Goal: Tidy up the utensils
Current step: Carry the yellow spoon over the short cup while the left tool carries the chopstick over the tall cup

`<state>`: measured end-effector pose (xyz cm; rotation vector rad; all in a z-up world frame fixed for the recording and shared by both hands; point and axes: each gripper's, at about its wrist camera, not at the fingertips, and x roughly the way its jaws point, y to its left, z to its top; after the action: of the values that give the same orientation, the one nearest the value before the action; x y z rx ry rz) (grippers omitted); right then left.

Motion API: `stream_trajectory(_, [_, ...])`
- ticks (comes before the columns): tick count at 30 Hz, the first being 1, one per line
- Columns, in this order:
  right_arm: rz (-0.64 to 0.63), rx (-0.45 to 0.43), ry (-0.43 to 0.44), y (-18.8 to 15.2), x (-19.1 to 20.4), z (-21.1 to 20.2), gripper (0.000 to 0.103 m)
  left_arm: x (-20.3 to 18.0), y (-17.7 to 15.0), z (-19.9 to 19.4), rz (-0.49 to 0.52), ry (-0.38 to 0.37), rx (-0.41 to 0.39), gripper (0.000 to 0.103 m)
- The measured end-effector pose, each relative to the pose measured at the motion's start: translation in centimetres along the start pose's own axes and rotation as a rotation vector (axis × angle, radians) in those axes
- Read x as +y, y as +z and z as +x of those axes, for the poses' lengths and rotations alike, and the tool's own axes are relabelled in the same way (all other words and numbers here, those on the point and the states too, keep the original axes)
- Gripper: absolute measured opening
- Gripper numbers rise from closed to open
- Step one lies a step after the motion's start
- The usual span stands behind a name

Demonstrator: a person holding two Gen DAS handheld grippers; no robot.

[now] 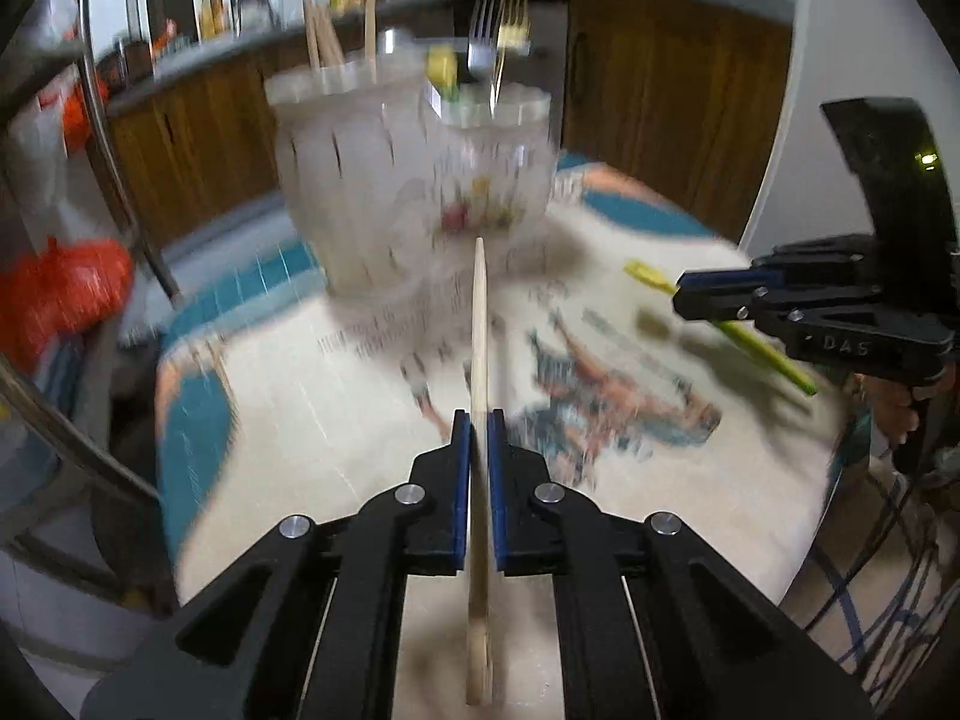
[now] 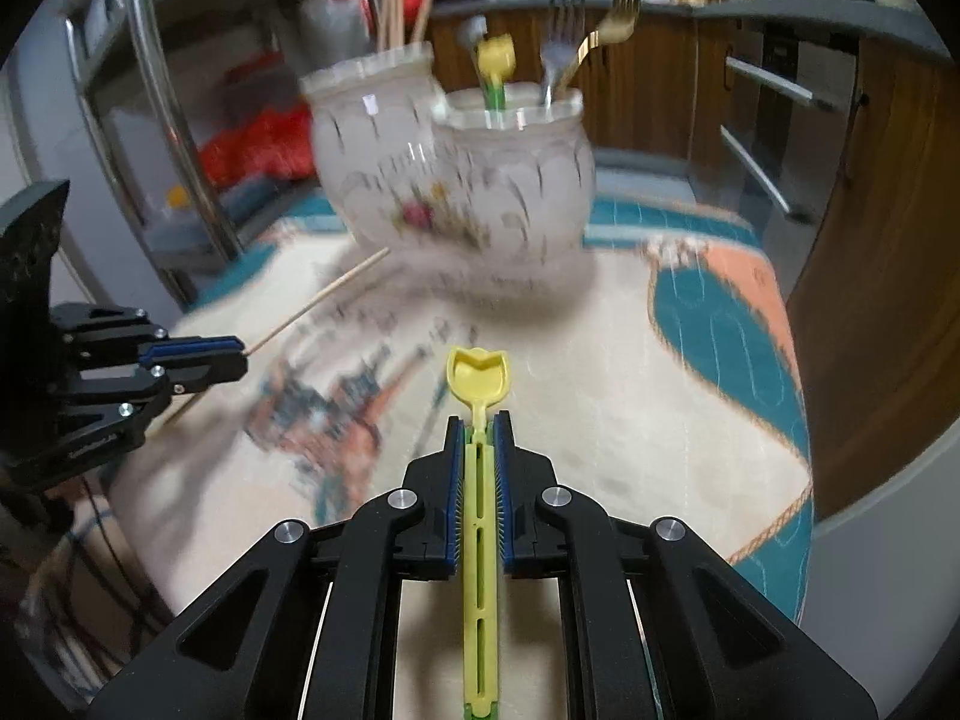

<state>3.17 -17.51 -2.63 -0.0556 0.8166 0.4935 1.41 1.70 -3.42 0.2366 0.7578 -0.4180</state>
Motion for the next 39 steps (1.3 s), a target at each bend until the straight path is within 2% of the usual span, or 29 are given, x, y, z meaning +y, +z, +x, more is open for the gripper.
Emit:
stream_trajectory(5, [0.017,-0.138,0.025,1.4,0.3,-1.9,0.011,0.5,2.1,-3.4,0.0,0.027,-0.192,0.006])
stream_trajectory(9, [0.058,-0.227,0.011,2.9,0.1,-2.7,0.011,1.6,4.0,-4.5,-0.027,0.054,-0.292,0.006])
stream_trajectory(17, [0.096,-0.431,-0.014,8.0,-0.4,-3.7,0.011,6.2,9.8,-5.0,-0.175,0.017,-0.496,0.006])
stream_trajectory(21, [0.121,-0.525,-0.015,11.3,-0.9,-3.8,0.011,7.9,12.6,-4.3,-0.248,-0.046,-0.588,0.006])
stream_trajectory(25, [0.143,-0.578,0.002,14.0,-1.7,-2.6,0.011,9.0,14.3,-2.5,-0.312,-0.103,-0.623,0.006])
stream_trajectory(31, [0.175,-0.574,0.002,15.8,-2.8,0.1,0.011,8.9,15.2,0.2,-0.327,-0.058,-0.635,0.006])
stream_trajectory(39, [0.174,-0.591,-0.018,14.9,-2.4,2.9,0.011,8.0,13.5,2.7,-0.297,-0.022,-0.646,0.006])
